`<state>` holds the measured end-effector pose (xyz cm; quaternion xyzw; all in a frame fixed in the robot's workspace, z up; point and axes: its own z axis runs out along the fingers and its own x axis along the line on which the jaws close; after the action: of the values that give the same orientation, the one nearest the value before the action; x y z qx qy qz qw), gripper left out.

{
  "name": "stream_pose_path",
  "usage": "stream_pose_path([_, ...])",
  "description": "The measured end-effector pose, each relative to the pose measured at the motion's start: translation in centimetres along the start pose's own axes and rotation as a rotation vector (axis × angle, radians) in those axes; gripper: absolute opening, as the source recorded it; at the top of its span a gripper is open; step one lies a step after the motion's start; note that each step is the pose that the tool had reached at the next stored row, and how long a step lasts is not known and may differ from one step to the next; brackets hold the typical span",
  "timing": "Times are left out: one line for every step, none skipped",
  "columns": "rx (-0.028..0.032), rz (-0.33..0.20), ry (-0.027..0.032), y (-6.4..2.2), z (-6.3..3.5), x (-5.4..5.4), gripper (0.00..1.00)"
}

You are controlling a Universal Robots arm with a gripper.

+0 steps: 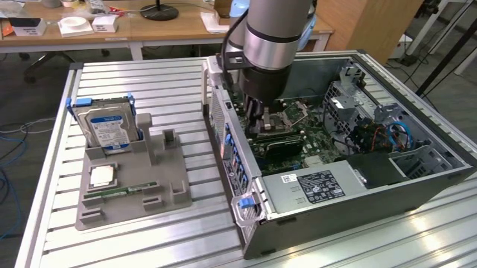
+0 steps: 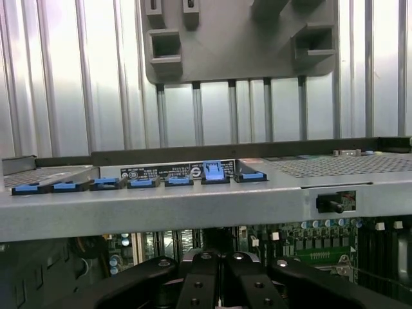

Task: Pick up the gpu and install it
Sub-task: 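Press down on the gpu until it lock into place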

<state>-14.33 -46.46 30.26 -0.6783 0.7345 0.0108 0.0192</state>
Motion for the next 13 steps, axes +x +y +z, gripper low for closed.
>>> stream_pose_path([0.0, 0.0, 0.0, 0.02, -0.06, 0.0, 0.11])
stream_pose_path([0.0001, 0.0, -0.0002, 0.06, -0.06, 0.0, 0.11])
stream_pose_path([0.0001, 0.0, -0.0001, 0.13, -0.06, 0.0, 0.11])
stream_pose_path([-0.0005, 0.0, -0.0001, 0.21, -0.06, 0.01, 0.11])
stream_pose_path([-0.0022, 0.0, 0.0, 0.29, -0.06, 0.01, 0.11])
stream_pose_path([-0.0046, 0.001, 0.0002, 0.37, -0.06, 0.01, 0.11])
stream_pose_path([-0.008, 0.001, 0.0007, 0.42, -0.06, 0.01, 0.11])
stream_pose_path([-0.0142, 0.001, 0.0011, 0.44, -0.05, 0.01, 0.11])
stream_pose_path([-0.0195, 0.002, 0.0012, 0.45, -0.03, 0.01, 0.11])
stream_pose_path([-0.0196, 0.002, 0.0012, 0.46, 0.0, 0.02, 0.11])
stream_pose_path([-0.0198, 0.002, 0.0009, 0.48, 0.06, 0.02, 0.11])
stream_pose_path([-0.0222, 0.003, 0.0013, 0.47, 0.09, 0.02, 0.11])
stream_pose_path([-0.0274, 0.003, 0.0017, 0.47, 0.09, 0.02, 0.11])
